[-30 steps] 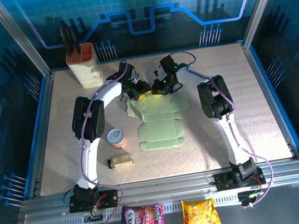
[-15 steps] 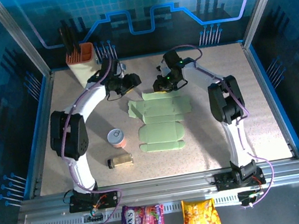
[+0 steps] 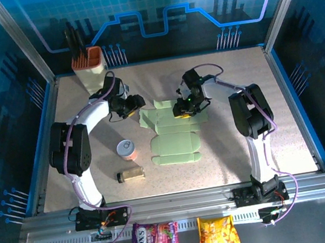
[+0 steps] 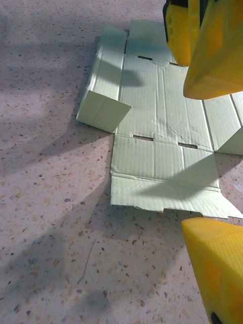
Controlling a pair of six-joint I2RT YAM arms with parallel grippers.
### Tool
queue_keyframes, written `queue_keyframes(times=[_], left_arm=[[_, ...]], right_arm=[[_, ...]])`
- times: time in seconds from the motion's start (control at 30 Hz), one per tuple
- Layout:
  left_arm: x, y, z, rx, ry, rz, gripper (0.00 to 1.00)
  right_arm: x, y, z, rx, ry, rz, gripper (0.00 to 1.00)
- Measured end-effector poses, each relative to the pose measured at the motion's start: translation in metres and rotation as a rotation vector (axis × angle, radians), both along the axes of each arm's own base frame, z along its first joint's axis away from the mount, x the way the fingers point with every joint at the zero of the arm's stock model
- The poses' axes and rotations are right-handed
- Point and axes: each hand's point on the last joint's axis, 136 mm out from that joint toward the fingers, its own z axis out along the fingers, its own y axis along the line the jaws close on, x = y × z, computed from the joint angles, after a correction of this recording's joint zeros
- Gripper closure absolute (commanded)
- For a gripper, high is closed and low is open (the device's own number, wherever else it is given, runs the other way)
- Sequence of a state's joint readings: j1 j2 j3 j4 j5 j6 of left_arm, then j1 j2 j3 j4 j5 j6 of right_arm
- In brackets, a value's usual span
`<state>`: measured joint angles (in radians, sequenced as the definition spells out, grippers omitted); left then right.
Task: Fold the paper box
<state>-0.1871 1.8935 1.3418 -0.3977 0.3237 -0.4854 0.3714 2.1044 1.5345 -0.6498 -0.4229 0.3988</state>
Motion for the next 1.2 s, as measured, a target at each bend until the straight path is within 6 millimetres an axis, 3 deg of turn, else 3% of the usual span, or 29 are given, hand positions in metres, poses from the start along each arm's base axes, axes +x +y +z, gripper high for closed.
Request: queue_keyframes(times=[0.47,0.83,1.2], left_arm=[[-0.006,-0.008,-0.044,-0.028,0.086,-0.046,0.38],[-0.009,-0.02,-0.048,-0.089,0.098,-0.081,0.47],[-0.016,-0.035,-0.047,-0.147,0.092,-0.128,0.46]], right_arm=[[0.001,0.002,-0.014,0.004,0.004,0.002,0.59],[0.002,0.004,-0.019,0.014,0.005,0.005,0.61],[0.002,0.005,-0.019,0.027,0.002,0.008,0.61]])
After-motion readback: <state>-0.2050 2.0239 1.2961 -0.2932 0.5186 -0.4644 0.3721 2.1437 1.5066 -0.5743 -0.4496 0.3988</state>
